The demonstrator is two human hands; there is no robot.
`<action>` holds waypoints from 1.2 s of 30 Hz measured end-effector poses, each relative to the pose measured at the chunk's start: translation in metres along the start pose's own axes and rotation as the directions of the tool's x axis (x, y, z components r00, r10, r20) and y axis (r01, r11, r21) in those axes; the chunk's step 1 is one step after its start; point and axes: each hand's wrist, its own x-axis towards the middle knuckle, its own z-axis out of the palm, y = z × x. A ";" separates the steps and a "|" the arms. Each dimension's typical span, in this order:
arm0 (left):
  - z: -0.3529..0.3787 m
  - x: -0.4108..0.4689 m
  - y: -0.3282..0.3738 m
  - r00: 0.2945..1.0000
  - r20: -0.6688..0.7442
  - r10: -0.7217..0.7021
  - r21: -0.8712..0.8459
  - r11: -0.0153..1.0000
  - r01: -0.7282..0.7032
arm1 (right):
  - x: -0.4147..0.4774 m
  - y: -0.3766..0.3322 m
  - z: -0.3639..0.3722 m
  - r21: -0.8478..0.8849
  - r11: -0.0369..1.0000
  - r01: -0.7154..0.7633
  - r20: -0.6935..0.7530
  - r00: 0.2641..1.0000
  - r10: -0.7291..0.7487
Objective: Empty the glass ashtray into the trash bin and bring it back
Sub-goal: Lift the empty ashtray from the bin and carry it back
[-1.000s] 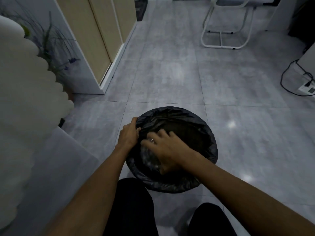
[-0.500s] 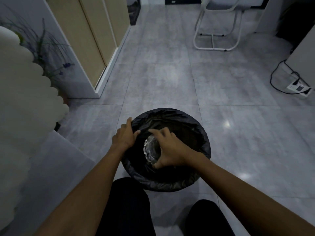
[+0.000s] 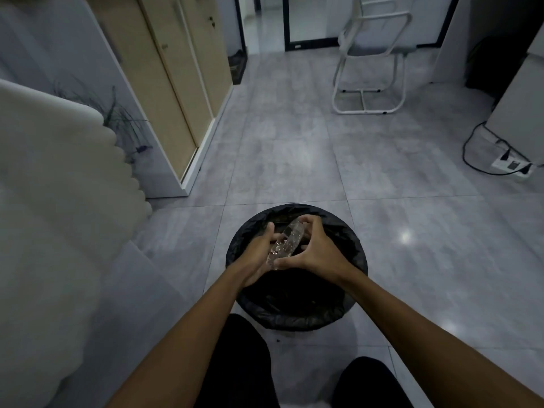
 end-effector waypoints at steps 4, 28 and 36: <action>-0.011 -0.008 -0.009 0.999 -0.009 0.048 -0.035 0.998 -0.048 | -0.013 0.001 -0.013 -0.109 0.994 -0.023 0.050 0.998 0.028; -0.019 -0.083 0.042 0.976 0.151 0.156 0.574 0.790 -0.215 | -0.050 -0.090 -0.053 -0.278 0.960 -0.007 0.151 0.987 0.051; 0.011 -0.199 0.179 0.961 0.145 0.236 0.568 0.775 -0.276 | -0.086 -0.268 -0.121 -0.271 0.963 0.002 0.164 0.986 0.044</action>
